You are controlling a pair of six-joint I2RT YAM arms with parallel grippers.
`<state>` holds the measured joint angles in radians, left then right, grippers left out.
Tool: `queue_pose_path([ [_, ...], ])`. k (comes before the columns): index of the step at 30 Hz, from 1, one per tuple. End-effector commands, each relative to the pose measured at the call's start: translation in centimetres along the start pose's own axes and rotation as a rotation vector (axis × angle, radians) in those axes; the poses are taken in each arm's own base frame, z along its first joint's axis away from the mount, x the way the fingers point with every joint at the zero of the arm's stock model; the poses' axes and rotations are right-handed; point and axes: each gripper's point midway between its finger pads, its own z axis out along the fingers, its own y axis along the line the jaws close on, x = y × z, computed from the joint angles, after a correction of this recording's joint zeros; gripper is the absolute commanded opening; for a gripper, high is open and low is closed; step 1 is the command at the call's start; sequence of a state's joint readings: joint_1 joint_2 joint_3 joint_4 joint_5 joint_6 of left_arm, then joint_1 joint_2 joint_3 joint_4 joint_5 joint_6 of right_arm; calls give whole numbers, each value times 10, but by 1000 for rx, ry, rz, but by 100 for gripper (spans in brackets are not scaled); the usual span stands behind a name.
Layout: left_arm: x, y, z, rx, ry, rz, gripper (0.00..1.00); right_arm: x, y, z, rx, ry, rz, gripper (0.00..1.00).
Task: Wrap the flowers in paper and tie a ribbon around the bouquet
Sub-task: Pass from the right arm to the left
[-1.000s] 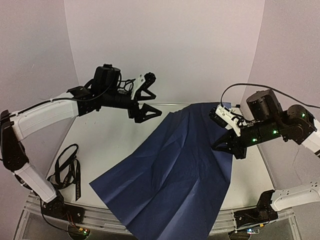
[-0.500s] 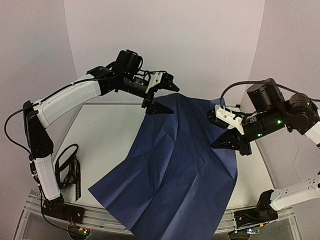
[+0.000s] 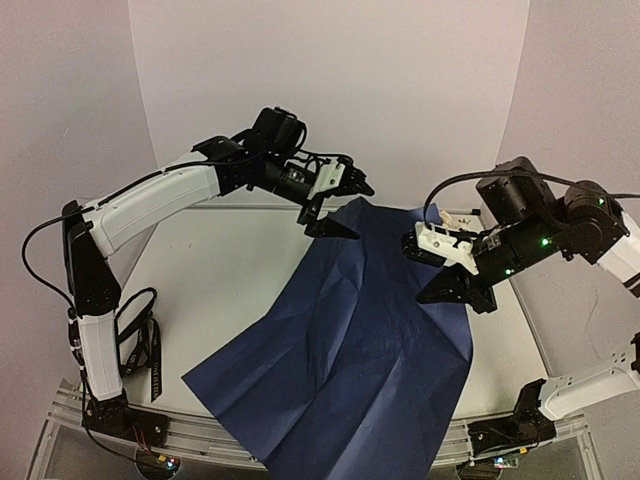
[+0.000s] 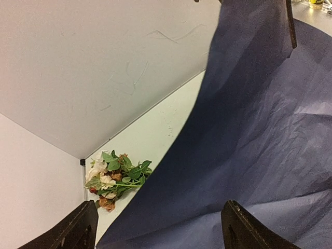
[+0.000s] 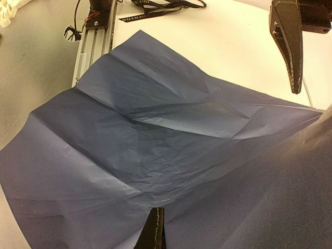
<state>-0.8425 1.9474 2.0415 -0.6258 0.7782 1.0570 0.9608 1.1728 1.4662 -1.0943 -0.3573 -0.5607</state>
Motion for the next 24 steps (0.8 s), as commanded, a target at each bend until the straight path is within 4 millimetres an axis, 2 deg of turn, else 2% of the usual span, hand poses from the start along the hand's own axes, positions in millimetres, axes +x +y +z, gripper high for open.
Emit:
queue_pose_path([
  [1, -24, 10, -18, -50, -16, 83, 84, -6, 2, -11, 15, -29, -38, 0],
  [9, -37, -6, 9, 12, -64, 91, 83, -13, 3, -5, -9, -27, -51, 0],
  [12, -43, -8, 11, 26, -97, 80, 76, -11, 2, -3, -3, -14, -61, 0],
  [14, -44, -9, 13, 30, -105, 69, 66, -9, 2, -2, 5, -4, -66, 0],
  [16, -41, -11, 15, 32, -101, 61, 51, -8, 0, -1, 15, 2, -66, 0],
  [17, -39, -11, 16, 32, -97, 56, 41, -7, -1, -2, 21, 5, -65, 0],
  [19, -34, -12, 18, 28, -81, 36, 11, -5, -5, -2, 42, 15, -60, 3],
  [20, -31, -11, 19, 22, -71, 22, 2, -4, -7, -2, 56, 21, -54, 9],
  [21, -29, -8, 20, 11, -63, 0, 0, -4, -11, -2, 78, 26, -47, 17],
  [23, -23, 2, 23, -34, -39, -43, 0, -3, -25, -4, 158, 35, -14, 46],
  [24, -18, 15, 24, -96, -17, -101, 0, -3, -36, -7, 222, 39, 12, 60],
])
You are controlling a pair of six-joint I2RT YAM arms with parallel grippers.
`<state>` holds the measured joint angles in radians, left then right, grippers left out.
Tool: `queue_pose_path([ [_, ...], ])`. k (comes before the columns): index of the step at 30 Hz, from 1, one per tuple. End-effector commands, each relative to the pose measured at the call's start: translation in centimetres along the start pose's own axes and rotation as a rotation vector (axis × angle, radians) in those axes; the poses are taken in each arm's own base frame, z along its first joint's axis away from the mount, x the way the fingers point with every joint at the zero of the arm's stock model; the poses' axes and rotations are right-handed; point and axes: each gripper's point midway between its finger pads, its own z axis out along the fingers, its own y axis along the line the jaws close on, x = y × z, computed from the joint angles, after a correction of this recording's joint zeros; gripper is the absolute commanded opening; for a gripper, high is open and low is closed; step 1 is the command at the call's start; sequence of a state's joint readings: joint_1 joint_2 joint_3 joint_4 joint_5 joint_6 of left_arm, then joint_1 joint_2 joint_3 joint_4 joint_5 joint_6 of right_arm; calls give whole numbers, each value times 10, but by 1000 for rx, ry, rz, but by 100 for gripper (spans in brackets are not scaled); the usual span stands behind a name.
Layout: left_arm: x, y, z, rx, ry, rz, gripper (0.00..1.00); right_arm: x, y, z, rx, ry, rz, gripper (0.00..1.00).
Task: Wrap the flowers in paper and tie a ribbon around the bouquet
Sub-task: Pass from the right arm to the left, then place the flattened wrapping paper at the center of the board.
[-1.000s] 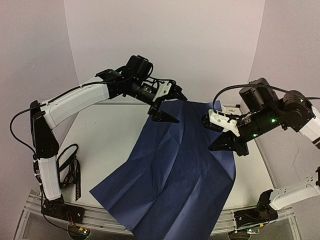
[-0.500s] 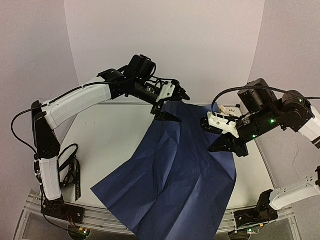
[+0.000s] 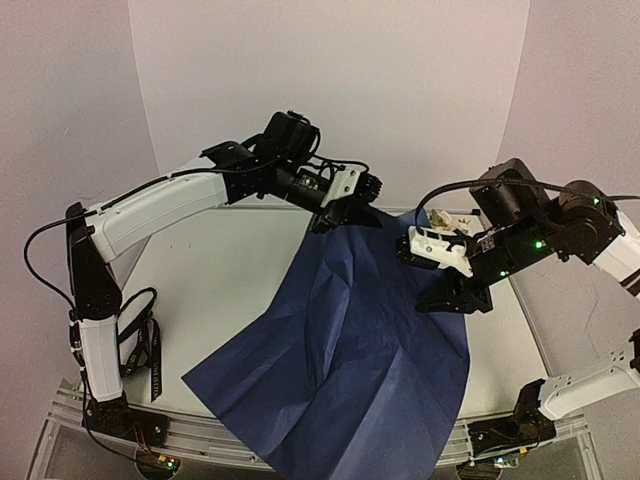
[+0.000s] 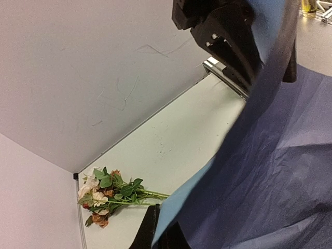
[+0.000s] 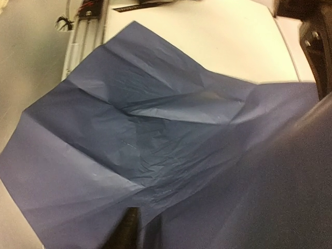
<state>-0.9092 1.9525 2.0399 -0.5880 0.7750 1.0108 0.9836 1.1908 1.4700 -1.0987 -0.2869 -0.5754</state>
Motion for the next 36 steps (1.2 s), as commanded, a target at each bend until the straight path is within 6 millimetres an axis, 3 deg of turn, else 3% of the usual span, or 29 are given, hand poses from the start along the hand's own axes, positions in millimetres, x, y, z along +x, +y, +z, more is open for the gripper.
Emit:
queue_pose_path([
  [1, 11, 47, 1, -209, 48, -150, 0, -5, -41, -15, 245, -2, 77, 71],
  [5, 53, 110, -20, -439, 112, -355, 0, 6, -73, -35, 458, 15, 197, 94],
  [7, 82, 150, -46, -612, 141, -473, 0, 13, -82, -44, 538, 25, 262, 97],
  [9, 108, 188, -82, -780, 136, -595, 0, 21, -88, -48, 593, 29, 338, 98],
  [11, 150, 213, -123, -943, 129, -744, 0, 28, -90, -48, 627, 27, 419, 98],
  [13, 191, 226, -172, -1091, 115, -888, 0, 38, -93, -48, 667, 30, 502, 98],
  [15, 238, 226, -231, -1269, 107, -1079, 0, 48, -94, -46, 702, 24, 603, 98],
  [17, 284, 206, -285, -1381, 59, -1349, 0, 56, -94, -38, 713, 20, 687, 98],
  [18, 309, 187, -298, -1392, 33, -1508, 0, 59, -94, -33, 716, 28, 708, 98],
  [19, 321, 171, -313, -1407, 19, -1604, 0, 63, -93, -29, 720, 38, 730, 98],
  [20, 337, 145, -313, -1412, 36, -1698, 0, 67, -93, -25, 727, 50, 746, 98],
  [23, 327, 96, -312, -1421, -20, -1816, 0, 82, -92, -14, 756, 89, 789, 98],
  [24, 339, 60, -298, -1402, -12, -1895, 0, 87, -92, -10, 765, 101, 804, 98],
  [25, 337, 38, -292, -1393, -38, -1955, 0, 94, -91, -5, 775, 115, 825, 98],
  [31, 321, -81, -249, -1493, -103, -2198, 0, 120, -86, 30, 783, 187, 923, 98],
  [36, 304, -156, -257, -1756, -199, -2231, 0, 150, -83, 50, 752, 249, 1095, 98],
])
